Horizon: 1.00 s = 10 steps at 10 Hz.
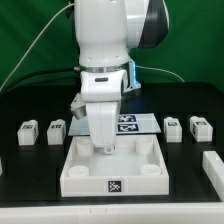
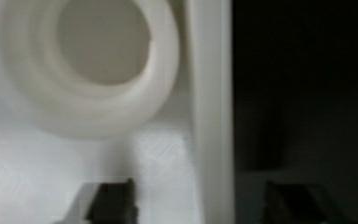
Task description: Assemble one leg
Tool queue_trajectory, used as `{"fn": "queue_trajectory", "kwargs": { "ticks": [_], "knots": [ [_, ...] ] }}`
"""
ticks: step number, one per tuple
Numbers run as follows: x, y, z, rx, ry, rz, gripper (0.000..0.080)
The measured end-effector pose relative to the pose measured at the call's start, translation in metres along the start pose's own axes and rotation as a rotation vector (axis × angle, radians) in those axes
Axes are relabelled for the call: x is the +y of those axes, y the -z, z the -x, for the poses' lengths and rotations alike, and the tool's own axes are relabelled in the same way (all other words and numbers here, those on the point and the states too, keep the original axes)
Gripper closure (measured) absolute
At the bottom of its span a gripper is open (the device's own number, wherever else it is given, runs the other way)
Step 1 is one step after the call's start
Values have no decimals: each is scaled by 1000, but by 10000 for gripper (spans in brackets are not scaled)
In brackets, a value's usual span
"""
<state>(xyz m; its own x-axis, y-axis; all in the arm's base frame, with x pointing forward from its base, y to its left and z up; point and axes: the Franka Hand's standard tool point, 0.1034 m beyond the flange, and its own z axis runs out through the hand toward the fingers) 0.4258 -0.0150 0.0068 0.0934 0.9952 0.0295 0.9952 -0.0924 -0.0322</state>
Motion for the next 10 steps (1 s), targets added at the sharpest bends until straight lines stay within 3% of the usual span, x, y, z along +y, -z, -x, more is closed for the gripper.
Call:
{"fn": "queue_trajectory", "kwargs": {
  "ticks": [1, 2, 3, 10],
  "knots": [
    [0, 0, 0, 0, 0, 0, 582],
    [0, 0, 0, 0, 0, 0, 582],
    [1, 0, 0, 0, -1, 3, 740],
    [1, 0, 0, 0, -2, 3, 742]
  ]
}}
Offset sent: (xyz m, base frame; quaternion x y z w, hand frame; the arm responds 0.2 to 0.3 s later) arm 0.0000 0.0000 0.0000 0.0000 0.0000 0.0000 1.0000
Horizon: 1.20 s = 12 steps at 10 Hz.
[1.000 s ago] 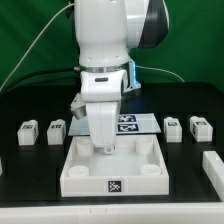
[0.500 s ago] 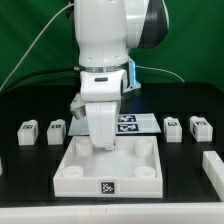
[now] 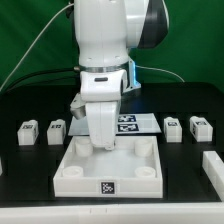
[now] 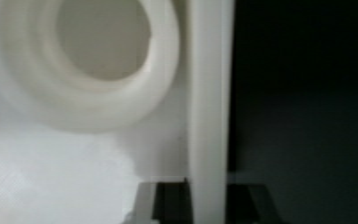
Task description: Assemble one leg
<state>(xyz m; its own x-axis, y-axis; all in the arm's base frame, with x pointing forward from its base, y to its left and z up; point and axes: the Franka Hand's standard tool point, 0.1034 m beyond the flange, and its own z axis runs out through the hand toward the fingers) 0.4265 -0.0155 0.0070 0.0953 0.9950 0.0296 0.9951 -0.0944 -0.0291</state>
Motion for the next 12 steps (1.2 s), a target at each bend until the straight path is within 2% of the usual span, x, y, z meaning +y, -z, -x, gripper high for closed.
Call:
{"fn": "queue_trajectory", "kwargs": {
  "ticks": [1, 2, 6, 8, 12],
  "knots": [
    [0, 0, -1, 1, 3, 1, 742],
    [4, 0, -11, 6, 15, 7, 742],
    [37, 0, -75, 43, 48, 48, 742],
    [46, -1, -78, 37, 12, 50, 741],
    [51, 0, -77, 33, 14, 66, 741]
  ]
}}
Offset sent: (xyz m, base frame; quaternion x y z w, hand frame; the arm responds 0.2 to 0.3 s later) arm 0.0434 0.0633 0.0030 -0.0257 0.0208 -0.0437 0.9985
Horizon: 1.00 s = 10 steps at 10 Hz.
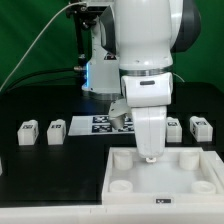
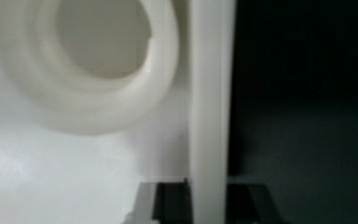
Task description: Assemble one leg
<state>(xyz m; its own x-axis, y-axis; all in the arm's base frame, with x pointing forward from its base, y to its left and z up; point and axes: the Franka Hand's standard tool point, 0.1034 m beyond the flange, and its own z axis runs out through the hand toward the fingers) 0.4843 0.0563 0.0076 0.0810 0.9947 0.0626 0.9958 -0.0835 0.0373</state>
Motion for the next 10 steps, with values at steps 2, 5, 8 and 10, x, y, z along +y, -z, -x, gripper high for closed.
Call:
{"fn": "queue_trajectory", "kwargs": {
  "ticks": [2, 5, 8, 10],
  "knots": [
    [0, 0, 1, 0, -2, -1, 566],
    [0, -1, 1, 0, -3, -1, 249],
    [0, -1, 2, 0, -3, -2, 155],
    [0, -1, 2, 0, -4, -2, 151]
  ]
}}
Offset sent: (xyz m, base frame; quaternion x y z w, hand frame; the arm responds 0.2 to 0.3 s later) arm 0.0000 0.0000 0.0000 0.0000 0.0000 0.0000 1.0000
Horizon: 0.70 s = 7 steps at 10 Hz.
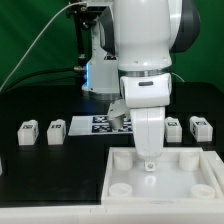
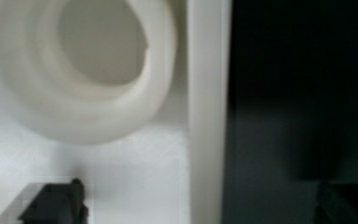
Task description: Assemble one leg
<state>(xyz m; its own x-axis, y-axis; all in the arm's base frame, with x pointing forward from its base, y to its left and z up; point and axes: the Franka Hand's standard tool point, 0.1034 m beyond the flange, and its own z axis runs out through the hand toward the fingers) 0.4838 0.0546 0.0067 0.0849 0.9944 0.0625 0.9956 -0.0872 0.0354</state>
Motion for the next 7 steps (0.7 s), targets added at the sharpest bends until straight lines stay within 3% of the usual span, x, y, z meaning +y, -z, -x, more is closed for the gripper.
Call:
{"fn": "queue_trajectory", "kwargs": {
  "ticks": [4, 7],
  "knots": [
    [0, 2, -1, 0, -41, 1, 151],
    [-12, 41, -24, -3, -220, 36, 151]
  ]
}}
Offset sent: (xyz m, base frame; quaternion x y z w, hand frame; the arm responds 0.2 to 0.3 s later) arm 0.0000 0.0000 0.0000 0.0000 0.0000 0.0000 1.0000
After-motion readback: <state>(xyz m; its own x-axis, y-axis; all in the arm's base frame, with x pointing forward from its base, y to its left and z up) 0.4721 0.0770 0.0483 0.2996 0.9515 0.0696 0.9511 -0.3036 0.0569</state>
